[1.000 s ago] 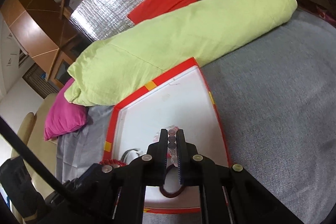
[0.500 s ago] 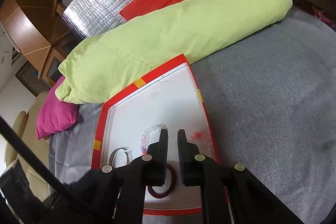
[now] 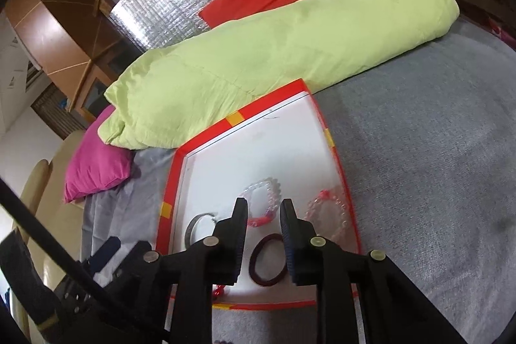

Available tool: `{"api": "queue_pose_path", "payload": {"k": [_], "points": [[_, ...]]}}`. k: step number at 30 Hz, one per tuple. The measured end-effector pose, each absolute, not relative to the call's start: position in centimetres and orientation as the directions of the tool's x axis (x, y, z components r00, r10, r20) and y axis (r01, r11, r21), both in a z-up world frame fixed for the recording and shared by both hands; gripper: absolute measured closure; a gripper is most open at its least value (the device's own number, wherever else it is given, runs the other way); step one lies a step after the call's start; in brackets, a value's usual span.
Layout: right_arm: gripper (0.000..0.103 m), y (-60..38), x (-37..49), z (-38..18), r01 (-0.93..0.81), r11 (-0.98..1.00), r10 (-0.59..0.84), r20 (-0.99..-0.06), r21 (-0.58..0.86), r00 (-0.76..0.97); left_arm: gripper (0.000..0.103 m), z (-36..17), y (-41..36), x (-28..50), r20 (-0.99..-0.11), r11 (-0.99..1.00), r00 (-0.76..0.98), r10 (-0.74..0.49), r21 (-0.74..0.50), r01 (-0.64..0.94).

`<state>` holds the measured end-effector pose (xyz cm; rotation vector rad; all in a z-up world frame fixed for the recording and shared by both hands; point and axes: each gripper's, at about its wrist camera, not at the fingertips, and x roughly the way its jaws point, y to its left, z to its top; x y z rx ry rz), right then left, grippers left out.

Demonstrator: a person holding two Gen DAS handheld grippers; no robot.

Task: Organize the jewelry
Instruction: 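Withdraw both open tools from the tray toward the white pearl bracelet and hair tie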

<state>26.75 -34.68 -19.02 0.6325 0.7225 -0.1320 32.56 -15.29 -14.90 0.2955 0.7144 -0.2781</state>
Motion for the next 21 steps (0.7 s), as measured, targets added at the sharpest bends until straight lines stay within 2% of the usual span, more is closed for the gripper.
{"api": "queue_pose_path", "payload": {"k": [11,13,14,18,21], "points": [[0.080,-31.7,26.1,-18.4,0.252,0.849,0.143,-0.662,0.464,0.736,0.037,-13.6,-12.5,33.0,-0.647,0.951,0.756,-0.102,0.161,0.265],[0.080,-31.3,26.1,-18.4,0.243,0.856,0.145,-0.665,0.456,0.733,0.029,-13.2,-11.8,33.0,-0.636,0.956,0.766,-0.093,0.157,0.246],[0.080,-31.1,26.2,-18.4,0.239,0.861,0.146,-0.667,0.450,0.731,0.029,-13.1,-11.7,33.0,-0.632,0.958,0.770,-0.091,0.156,0.242],[0.074,-30.7,26.3,-18.6,0.232,0.865,0.153,-0.673,0.446,0.724,0.029,-12.7,-10.6,33.1,-0.622,0.965,0.778,-0.085,0.144,0.220],[0.073,-30.3,26.4,-18.7,0.225,0.867,0.159,-0.675,0.445,0.720,0.029,-12.6,-9.9,33.2,-0.622,0.968,0.779,-0.077,0.141,0.209]]}}
